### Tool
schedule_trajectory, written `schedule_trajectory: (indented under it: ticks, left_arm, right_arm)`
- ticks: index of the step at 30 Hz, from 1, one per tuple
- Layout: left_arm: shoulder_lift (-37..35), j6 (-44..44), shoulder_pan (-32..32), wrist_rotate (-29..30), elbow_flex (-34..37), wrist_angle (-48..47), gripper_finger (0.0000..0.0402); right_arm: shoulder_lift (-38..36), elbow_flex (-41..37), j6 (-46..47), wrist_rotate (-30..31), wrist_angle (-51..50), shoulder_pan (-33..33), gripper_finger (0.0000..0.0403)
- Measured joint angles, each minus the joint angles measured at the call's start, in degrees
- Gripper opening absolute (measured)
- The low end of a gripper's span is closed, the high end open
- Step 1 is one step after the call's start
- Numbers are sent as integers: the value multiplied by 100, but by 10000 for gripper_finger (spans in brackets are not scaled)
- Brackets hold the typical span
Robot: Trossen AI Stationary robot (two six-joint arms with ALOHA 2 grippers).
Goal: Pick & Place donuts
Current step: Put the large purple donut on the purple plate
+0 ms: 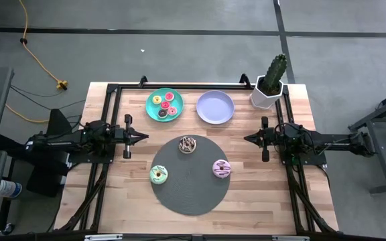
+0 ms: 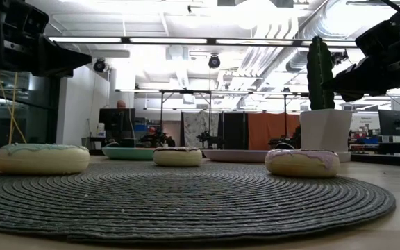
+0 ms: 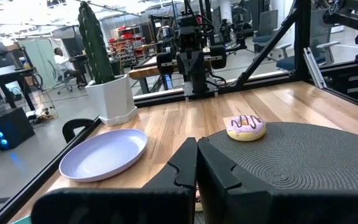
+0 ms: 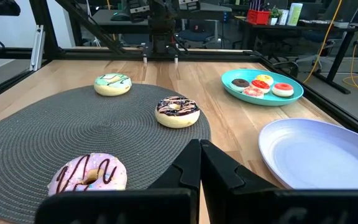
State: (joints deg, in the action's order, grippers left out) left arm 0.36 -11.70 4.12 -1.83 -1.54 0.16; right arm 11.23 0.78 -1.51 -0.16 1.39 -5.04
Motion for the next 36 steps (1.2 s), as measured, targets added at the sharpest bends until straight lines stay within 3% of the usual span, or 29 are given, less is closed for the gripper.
schedule_trajectory:
  ticks: [19, 24, 36]
  left_arm:
    - [0, 0, 0, -13, -7, -2, 0]
    - [0, 0, 0, -13, -7, -2, 0]
    - [0, 0, 0, -13, -10, -4, 0]
  right_arm:
    - [-1, 0, -13, 2, 8, 0, 0]
    - [2, -4, -513, 74, 211, -2, 0]
    - [15, 63, 354, 68, 258, -1, 0]
